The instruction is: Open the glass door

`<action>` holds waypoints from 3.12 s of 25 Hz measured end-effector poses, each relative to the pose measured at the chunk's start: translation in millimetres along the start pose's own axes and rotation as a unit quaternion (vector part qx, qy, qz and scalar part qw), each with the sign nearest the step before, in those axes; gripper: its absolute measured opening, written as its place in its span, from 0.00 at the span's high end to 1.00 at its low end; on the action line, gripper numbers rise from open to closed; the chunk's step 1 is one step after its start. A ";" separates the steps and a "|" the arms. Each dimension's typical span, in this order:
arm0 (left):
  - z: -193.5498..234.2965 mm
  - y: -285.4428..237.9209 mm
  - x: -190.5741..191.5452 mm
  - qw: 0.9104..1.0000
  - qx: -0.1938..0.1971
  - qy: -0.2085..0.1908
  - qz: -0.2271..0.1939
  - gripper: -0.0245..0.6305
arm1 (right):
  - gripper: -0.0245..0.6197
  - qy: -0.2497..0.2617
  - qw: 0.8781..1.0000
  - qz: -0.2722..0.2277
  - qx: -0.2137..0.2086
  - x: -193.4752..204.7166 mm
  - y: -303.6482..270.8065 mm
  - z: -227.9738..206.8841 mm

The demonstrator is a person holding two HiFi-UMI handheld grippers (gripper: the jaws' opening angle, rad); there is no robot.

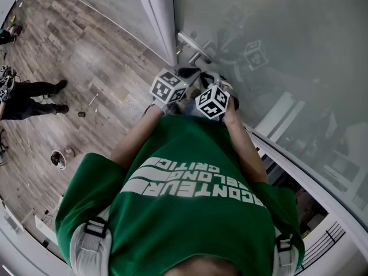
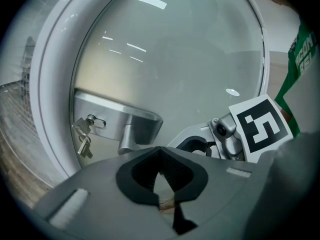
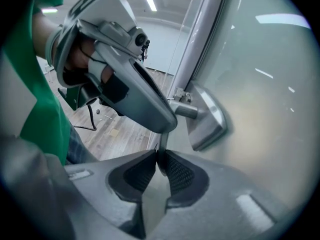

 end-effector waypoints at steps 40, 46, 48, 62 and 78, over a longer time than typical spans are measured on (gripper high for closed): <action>9.3 -33.7 -40.9 0.999 -0.050 -0.011 -0.007 0.94 | 0.89 -0.033 0.999 -0.033 0.001 10.8 -14.9 -44.0; 11.0 -34.7 -52.8 0.998 -0.059 -0.010 -0.020 0.94 | 0.88 -0.028 0.999 -0.029 0.017 15.2 -4.3 -54.2; 10.7 -35.5 -55.6 0.998 -0.060 -0.010 -0.019 0.94 | 0.88 -0.027 0.999 -0.029 0.021 15.2 -1.6 -58.5; 8.5 -53.4 -59.9 0.999 -0.045 -0.012 -0.021 0.94 | 0.87 -0.033 0.998 -0.034 0.047 24.0 7.7 -82.9; -1.4 -84.6 -96.1 0.999 -0.024 -0.015 -0.019 0.94 | 0.87 -0.098 0.993 -0.051 0.043 31.9 23.2 -135.8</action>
Point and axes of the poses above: the fingertips, and each gripper's own axes: y backward along the fingers, z to its left, x out of its underside, the point moved 1 cm from there along y, backward along the fingers, and after that the axes turned 15 degrees about y, right-handed, at the moved point
